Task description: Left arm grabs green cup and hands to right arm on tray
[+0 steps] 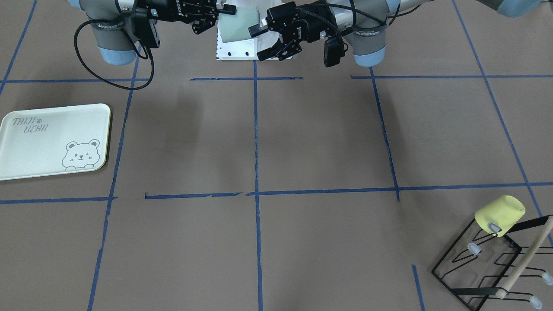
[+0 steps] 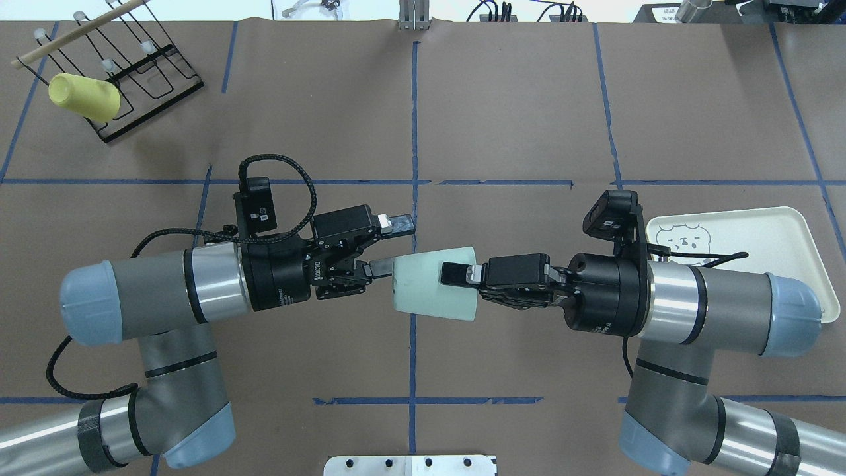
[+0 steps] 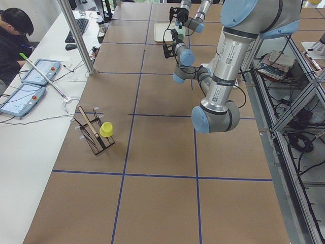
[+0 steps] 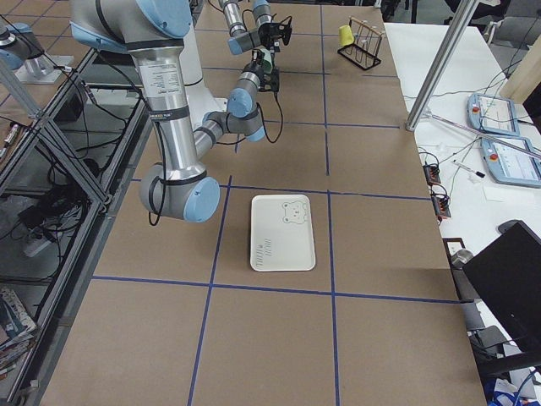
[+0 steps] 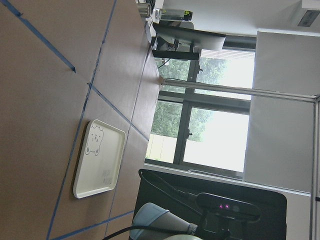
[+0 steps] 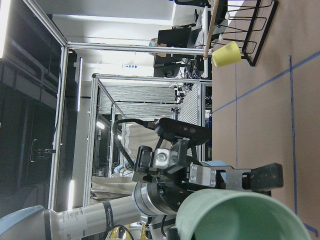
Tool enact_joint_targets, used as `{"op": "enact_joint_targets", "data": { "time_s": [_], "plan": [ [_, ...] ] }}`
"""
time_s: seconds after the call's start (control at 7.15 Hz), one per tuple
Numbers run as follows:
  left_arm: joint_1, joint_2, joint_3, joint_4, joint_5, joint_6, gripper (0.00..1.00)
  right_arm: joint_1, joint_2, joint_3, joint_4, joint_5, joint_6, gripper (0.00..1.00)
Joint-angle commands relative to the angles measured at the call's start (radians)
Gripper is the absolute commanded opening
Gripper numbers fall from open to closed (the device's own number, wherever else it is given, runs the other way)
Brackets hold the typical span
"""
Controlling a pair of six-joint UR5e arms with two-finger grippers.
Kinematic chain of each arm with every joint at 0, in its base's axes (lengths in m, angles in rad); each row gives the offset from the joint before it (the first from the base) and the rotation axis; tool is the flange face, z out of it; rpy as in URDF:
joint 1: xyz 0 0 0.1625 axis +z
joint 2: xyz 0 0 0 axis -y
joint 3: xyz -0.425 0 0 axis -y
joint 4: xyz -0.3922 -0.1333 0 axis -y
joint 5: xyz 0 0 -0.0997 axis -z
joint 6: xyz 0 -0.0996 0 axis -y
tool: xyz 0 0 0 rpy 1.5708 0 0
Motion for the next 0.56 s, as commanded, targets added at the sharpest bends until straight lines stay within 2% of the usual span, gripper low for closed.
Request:
{"op": "enact_joint_targets", "data": {
  "time_s": [0.0,0.14,0.28,0.42],
  "plan": [
    [-0.066,-0.019,0.010,0.083,0.002,-0.009,1.00,0.003,-0.006,0.000,-0.020,0.002,0.000,0.00],
    [-0.123,-0.023,0.010,0.204,0.002,-0.003,1.00,0.012,-0.009,0.002,-0.079,0.005,-0.003,0.00],
    [-0.179,-0.023,0.010,0.326,-0.009,0.005,1.00,0.040,-0.004,0.006,-0.198,0.023,-0.006,0.00],
    [-0.218,-0.023,0.007,0.469,-0.067,0.061,1.00,0.099,0.002,0.026,-0.344,0.097,-0.008,0.00]
  ]
}}
